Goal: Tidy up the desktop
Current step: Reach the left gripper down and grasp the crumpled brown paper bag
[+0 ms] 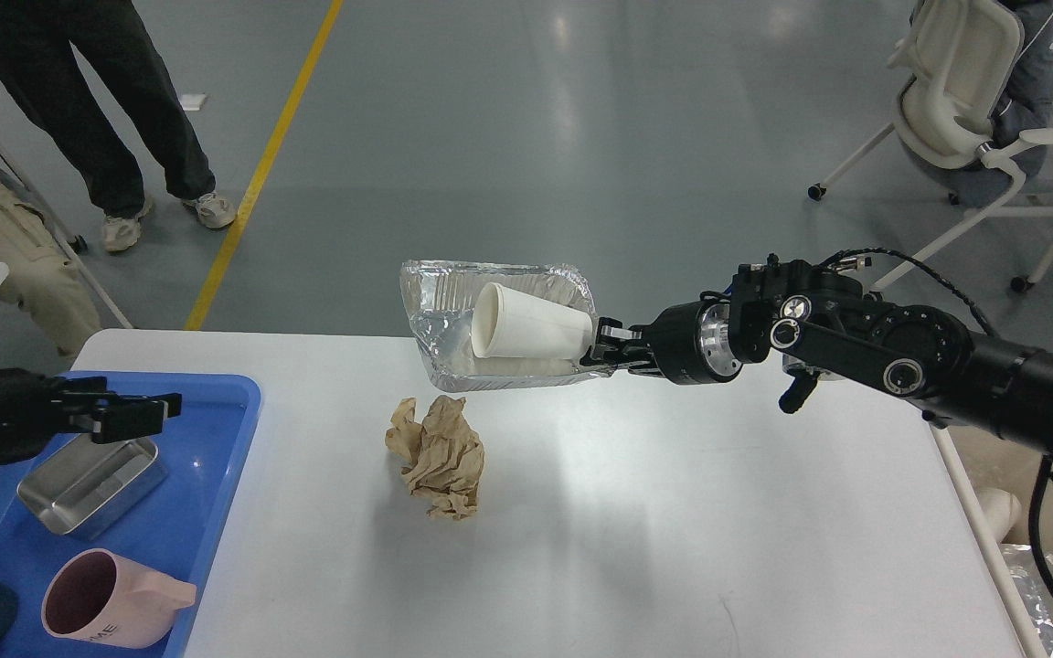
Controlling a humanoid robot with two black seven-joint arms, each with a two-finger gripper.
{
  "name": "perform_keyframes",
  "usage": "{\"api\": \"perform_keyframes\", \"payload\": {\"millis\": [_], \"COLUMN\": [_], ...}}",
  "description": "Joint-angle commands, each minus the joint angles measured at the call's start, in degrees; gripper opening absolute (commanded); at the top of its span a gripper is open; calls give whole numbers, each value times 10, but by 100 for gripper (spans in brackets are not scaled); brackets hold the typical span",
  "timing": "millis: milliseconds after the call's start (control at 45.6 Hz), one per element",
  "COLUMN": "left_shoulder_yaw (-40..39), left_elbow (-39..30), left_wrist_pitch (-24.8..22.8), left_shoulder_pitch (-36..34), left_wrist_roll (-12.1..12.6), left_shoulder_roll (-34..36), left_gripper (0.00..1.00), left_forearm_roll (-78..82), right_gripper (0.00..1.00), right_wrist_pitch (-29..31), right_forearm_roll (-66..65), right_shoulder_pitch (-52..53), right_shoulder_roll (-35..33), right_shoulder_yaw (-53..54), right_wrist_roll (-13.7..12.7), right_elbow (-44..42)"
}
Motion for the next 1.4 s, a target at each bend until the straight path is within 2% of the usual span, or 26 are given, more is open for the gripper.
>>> {"api": "perform_keyframes", "payload": {"millis": [0, 110, 329, 438, 591, 679, 723, 789, 832, 898, 920, 986, 1008, 1051, 1139, 1161, 1380], "left_shoulder_yaw": [6, 44, 185, 203, 211, 238, 255, 283, 297, 305, 305, 305, 305, 305, 305, 305, 303], "left_elbow": [23, 49, 129, 170, 200, 219, 229, 244, 252, 261, 262, 262, 262, 263, 264, 264, 263], "left_wrist_pitch": [-36, -58, -52, -46, -32, 3, 31, 72, 94, 122, 129, 131, 131, 128, 126, 126, 127], "left_shoulder_pitch": [-31, -75, -169, -174, -167, -167, -167, -167, -168, -166, -165, -165, -165, -165, -165, -164, -150], "left_wrist_roll": [-16, -16, -15, -14, -17, -28, -43, -72, -81, -85, -85, -80, -79, -80, -80, -80, -82], "left_shoulder_roll": [-86, -166, -314, -377, -411, -414, -409, -405, -404, -400, -398, -382, -380, -373, -364, -363, -341], "left_gripper": [97, 97, 97, 97, 95, 86, 76, 70, 63, 55, 50, 43, 38, 16, 3, 1, 0], "left_forearm_roll": [95, 172, 212, 215, 221, 241, 252, 272, 286, 302, 309, 310, 309, 304, 303, 303, 304], "right_gripper": [0, 0, 0, 0, 0, 0, 0, 0, 0, 0, 0, 0, 0, 0, 0, 0, 0], "right_wrist_pitch": [-1, -1, -1, -1, -1, -1, -1, -1, -1, -1, -2, -2, -2, -3, -3, -3, -3], "right_forearm_roll": [0, 0, 0, 0, 0, 0, 0, 0, 0, 0, 0, 0, 0, 0, 0, 0, 0], "right_shoulder_pitch": [-1, -1, -1, -2, -5, -5, -5, -5, -5, -5, -5, -6, -6, -7, -7, -7, -9], "right_shoulder_roll": [4, 6, 6, 2, -8, -16, -18, -21, -21, -21, -21, -20, -20, -20, -20, -20, -20], "right_shoulder_yaw": [1, 8, 15, 20, 25, 26, 26, 27, 27, 27, 27, 27, 27, 26, 26, 26, 26], "right_wrist_roll": [0, 0, 0, 0, 0, 0, 0, 0, 0, 0, 0, 0, 0, 0, 0, 0, 0], "right_elbow": [0, 0, 5, 12, 22, 26, 27, 28, 28, 31, 32, 32, 32, 32, 33, 33, 32]}}
